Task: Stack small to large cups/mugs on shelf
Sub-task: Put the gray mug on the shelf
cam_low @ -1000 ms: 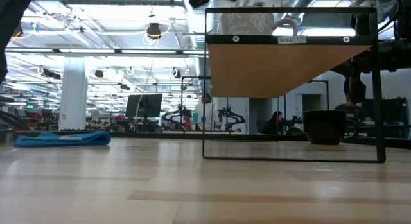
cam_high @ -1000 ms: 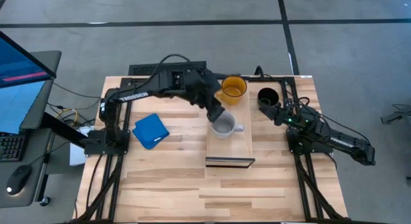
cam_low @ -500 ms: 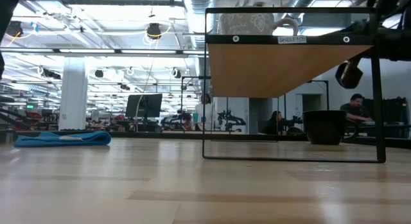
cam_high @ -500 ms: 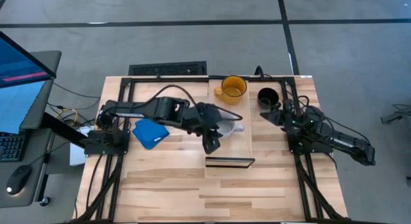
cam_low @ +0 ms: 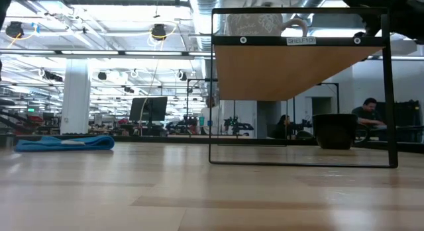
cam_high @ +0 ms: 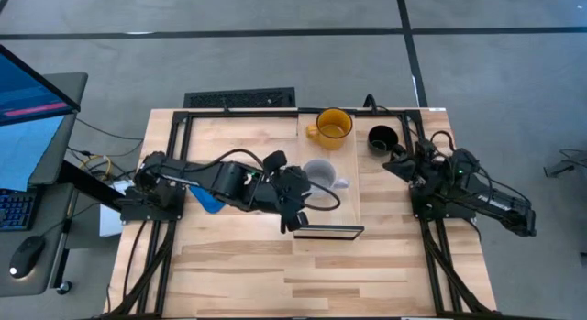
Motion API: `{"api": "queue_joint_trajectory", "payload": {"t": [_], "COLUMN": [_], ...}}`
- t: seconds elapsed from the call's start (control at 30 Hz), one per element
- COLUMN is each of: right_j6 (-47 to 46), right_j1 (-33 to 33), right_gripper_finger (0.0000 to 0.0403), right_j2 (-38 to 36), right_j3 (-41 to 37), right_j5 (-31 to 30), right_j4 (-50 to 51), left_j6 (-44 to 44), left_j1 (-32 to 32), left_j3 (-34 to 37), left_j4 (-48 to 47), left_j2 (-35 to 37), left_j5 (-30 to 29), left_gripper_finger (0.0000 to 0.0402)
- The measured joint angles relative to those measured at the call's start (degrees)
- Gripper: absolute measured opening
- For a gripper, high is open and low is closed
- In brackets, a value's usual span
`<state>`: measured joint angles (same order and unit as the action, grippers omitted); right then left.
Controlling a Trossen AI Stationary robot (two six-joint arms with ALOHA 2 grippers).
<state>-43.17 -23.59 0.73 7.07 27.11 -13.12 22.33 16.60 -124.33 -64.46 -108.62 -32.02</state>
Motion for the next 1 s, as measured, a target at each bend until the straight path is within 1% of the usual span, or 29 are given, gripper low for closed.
{"api": "queue_joint_trajectory", "payload": {"t": [0.07,0.13,0.23,0.3,0.37,0.47,0.53,0.6,0.67,0.77,0.9,1.0], "right_j6": [0.1,0.1,0.1,0.1,0.2,0.3,0.9,1.7,1.7,1.7,1.7,1.7], "right_j1": [0.0,0.0,0.0,0.0,0.0,-0.1,-0.1,-0.2,-0.2,-0.2,-0.1,-0.1], "right_gripper_finger": [0.0033,0.0033,0.0033,0.0033,0.0033,0.0033,0.0033,0.0033,0.0033,0.0033,0.0033,0.0033], "right_j2": [0.0,0.0,0.0,0.0,0.0,0.0,0.0,0.0,0.0,0.0,0.0,0.0], "right_j3": [0.1,0.2,0.2,0.2,0.2,0.2,0.2,0.3,0.3,0.3,0.3,0.3], "right_j5": [0.0,-0.1,-0.1,-0.1,-0.2,-0.3,-1.0,-2.2,-3.5,-5.2,-6.6,-7.5], "right_j4": [0.2,0.5,1.1,1.1,1.1,1.1,1.5,1.9,2.5,2.8,2.8,2.8], "left_j6": [1.3,3.7,8.2,12.3,16.8,24.6,28.8,32.4,34.2,32.9,21.6,11.1], "left_j1": [0.0,0.3,2.4,4.8,7.7,12.6,15.4,16.9,17.0,14.6,10.6,7.0], "left_j3": [0.0,0.1,0.1,0.1,1.5,7.6,14.2,22.2,30.9,43.4,59.0,69.5], "left_j4": [-3.5,-7.6,-12.7,-16.4,-18.7,-19.3,-17.0,-13.5,-8.1,2.4,24.0,41.6], "left_j2": [0.3,1.3,4.1,6.2,9.2,15.3,19.5,23.6,28.1,34.6,43.3,50.1], "left_j5": [-0.5,-2.5,-10.5,-16.3,-21.6,-27.3,-30.4,-32.2,-32.1,-26.6,-19.3,-11.0], "left_gripper_finger": [0.0154,0.0154,0.0154,0.0154,0.0154,0.0154,0.0154,0.0154,0.0156,0.0163,0.0167,0.0167]}}
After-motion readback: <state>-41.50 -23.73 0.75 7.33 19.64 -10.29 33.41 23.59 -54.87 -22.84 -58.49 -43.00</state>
